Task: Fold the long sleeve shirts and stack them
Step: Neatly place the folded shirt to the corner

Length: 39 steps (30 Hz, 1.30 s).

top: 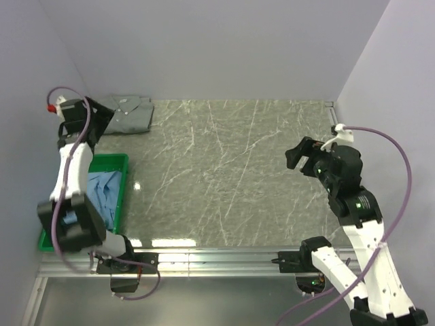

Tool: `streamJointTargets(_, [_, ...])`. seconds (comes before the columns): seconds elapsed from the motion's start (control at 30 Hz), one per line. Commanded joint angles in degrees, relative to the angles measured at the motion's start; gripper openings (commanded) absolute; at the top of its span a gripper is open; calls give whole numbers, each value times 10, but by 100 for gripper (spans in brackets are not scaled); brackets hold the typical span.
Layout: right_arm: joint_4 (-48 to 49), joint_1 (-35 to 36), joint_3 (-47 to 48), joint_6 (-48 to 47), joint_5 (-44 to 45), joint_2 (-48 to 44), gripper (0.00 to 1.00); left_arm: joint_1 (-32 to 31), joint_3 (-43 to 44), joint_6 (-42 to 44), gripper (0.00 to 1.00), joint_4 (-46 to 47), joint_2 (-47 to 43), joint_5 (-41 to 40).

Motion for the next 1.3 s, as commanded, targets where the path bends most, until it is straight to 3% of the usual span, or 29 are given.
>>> streamJointTargets(0.0, [-32,2,28,-22,93,-43,96,-1,-3,137,87,-58,-131,45])
streamJointTargets(0.1, [-35,3,15,-24,139,-83,100,-18,-18,180,98,-88,-294,15])
streamJointTargets(0.3, [-43,7,-15,-5,197,-106,100,-159,36,285,99,-217,-418,-129])
streamJointTargets(0.33, [-43,7,-23,0,194,-103,100,-182,47,288,99,-235,-446,-194])
streamJointTargets(0.47, [-10,7,-64,7,178,-135,100,-255,-18,294,99,-259,-535,-302])
streamJointTargets(0.63, [35,7,-122,-10,156,-210,100,-269,-155,284,99,-209,-715,-311])
streamJointTargets(0.73, [45,7,-142,-24,159,-231,100,-269,-194,253,99,-219,-779,-312])
streamJointTargets(1.1, [72,7,-196,-49,183,-334,100,-269,-309,195,99,-183,-941,-358])
streamJointTargets(1.2, [75,7,-198,-52,181,-335,100,-269,-334,146,99,-186,-959,-385])
streamJointTargets(1.27, [80,7,-202,-53,176,-336,100,-269,-336,152,99,-183,-950,-359])
